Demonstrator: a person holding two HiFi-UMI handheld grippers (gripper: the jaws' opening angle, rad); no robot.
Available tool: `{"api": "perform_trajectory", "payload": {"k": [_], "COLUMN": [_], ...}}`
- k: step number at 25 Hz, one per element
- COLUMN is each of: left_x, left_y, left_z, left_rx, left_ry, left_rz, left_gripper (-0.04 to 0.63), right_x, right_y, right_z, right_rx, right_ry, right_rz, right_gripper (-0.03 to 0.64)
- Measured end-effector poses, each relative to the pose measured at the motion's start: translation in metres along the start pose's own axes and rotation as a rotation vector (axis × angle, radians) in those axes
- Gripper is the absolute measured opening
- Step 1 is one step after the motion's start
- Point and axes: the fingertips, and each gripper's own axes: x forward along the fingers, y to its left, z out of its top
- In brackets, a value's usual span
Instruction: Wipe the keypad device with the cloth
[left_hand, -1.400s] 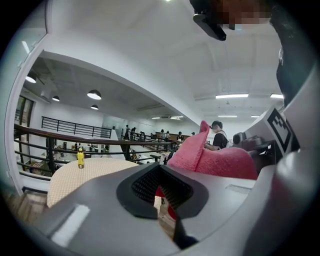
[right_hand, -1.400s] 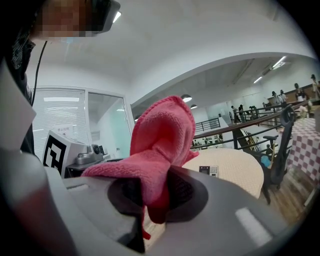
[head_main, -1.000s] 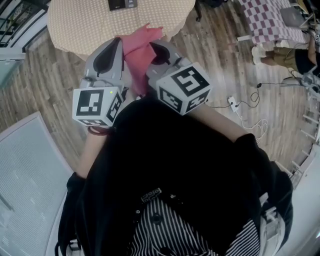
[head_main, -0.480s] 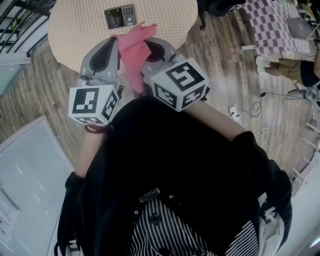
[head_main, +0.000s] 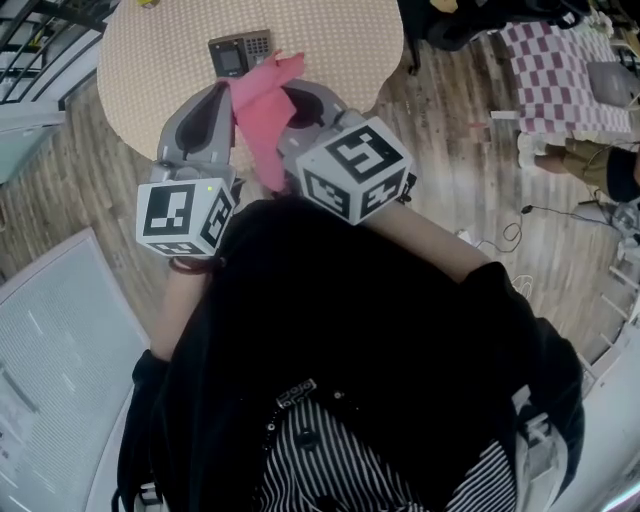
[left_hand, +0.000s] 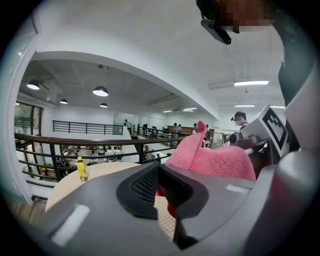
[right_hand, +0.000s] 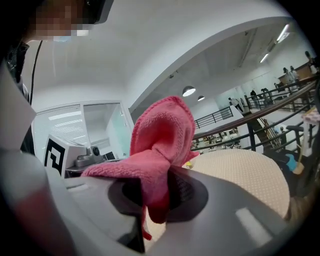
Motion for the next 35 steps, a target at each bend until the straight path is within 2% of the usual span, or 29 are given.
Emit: {"api": "perform_trajectory", "payload": {"k": [5,11,23,35], "left_x": [0.025,0.044,0.086,0.136], "left_y": [0.011,0.033,0.095,0.148], "left_z": [0.000,-0.008,0.002,-0.030], "left_rx": [-0.004,-0.009,0.008,-0.009], "left_ry": [0.036,0.072,0.083,0.168], "left_rz": [0.028,0.026,-0.168,-0.239], "left_gripper": [-0.013,-0.014,-0.013,-0.012], "right_x": [0.015,0.041,0.110,0.172], "right_y": [-0.023,-0.039,-0.065,-0.107], "right_z": [0.004,0.002,0.024,0.005], "right_rx": [0.051,0.087,0.110,0.173], "right_ry": [0.012,0.031,0.033,0.085], "right_rz": [0.034,0.039,-0.102,-0.194], "right_gripper": [0.064,0.064,0.064,0.064]}}
